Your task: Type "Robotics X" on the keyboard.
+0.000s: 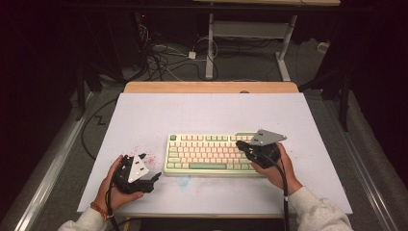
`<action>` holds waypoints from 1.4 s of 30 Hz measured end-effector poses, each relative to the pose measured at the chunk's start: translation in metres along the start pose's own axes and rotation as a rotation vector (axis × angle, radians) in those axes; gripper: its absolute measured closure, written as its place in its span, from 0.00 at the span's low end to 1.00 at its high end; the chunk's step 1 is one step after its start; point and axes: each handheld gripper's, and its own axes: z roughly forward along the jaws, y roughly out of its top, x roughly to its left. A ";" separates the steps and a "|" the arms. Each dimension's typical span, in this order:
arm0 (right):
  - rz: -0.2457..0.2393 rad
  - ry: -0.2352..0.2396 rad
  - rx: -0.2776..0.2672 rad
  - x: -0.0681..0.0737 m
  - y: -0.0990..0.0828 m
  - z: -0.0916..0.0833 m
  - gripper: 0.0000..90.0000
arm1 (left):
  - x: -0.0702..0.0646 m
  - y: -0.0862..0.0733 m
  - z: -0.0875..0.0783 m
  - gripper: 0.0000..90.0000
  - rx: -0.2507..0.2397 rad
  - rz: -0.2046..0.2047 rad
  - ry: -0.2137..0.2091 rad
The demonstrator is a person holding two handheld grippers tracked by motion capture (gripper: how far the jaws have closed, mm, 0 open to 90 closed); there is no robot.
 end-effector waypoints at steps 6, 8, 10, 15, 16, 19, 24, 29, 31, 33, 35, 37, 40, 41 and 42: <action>-0.029 0.036 0.038 0.010 0.012 0.021 1.00 | -0.001 -0.001 -0.001 0.21 -0.005 0.000 -0.003; -0.032 0.049 0.050 0.012 0.014 0.028 1.00 | -0.001 -0.001 -0.002 0.21 -0.004 -0.001 -0.003; -0.045 0.061 0.061 0.014 0.016 0.034 1.00 | -0.001 -0.001 -0.002 0.21 -0.002 0.000 -0.008; -0.058 0.071 0.091 0.017 0.018 0.048 1.00 | -0.001 -0.001 -0.002 0.21 0.001 -0.001 0.000; -0.061 0.071 0.099 0.018 0.019 0.050 1.00 | -0.001 -0.001 -0.003 0.21 -0.003 -0.003 -0.002; -0.068 0.071 0.112 0.020 0.019 0.055 1.00 | -0.001 -0.001 -0.003 0.21 -0.004 -0.005 -0.002; -0.070 0.069 0.140 0.022 0.019 0.065 1.00 | -0.002 -0.001 -0.003 0.21 0.004 0.002 -0.010; -0.079 0.059 0.188 0.023 0.016 0.073 1.00 | -0.002 -0.001 -0.003 0.21 0.008 0.004 -0.008; -0.080 0.062 0.183 0.024 0.016 0.071 1.00 | -0.001 -0.002 -0.003 0.21 0.009 0.002 -0.010; -0.081 0.066 0.160 0.023 0.017 0.067 1.00 | -0.001 -0.002 -0.003 0.22 0.008 0.000 -0.009; -0.073 0.069 0.139 0.022 0.018 0.063 1.00 | -0.001 -0.002 -0.003 0.22 0.010 0.001 -0.010; -0.062 0.072 0.119 0.021 0.018 0.059 0.98 | -0.002 -0.001 -0.003 0.22 0.011 0.003 -0.007; -0.053 0.068 0.090 0.019 0.019 0.052 0.96 | -0.002 -0.001 -0.002 0.22 0.016 0.005 -0.006; -0.054 0.067 0.084 0.018 0.020 0.050 0.94 | -0.002 -0.001 -0.002 0.22 0.021 0.007 -0.005; -0.050 0.065 0.070 0.018 0.020 0.047 0.92 | -0.002 -0.001 -0.001 0.22 0.023 0.009 -0.005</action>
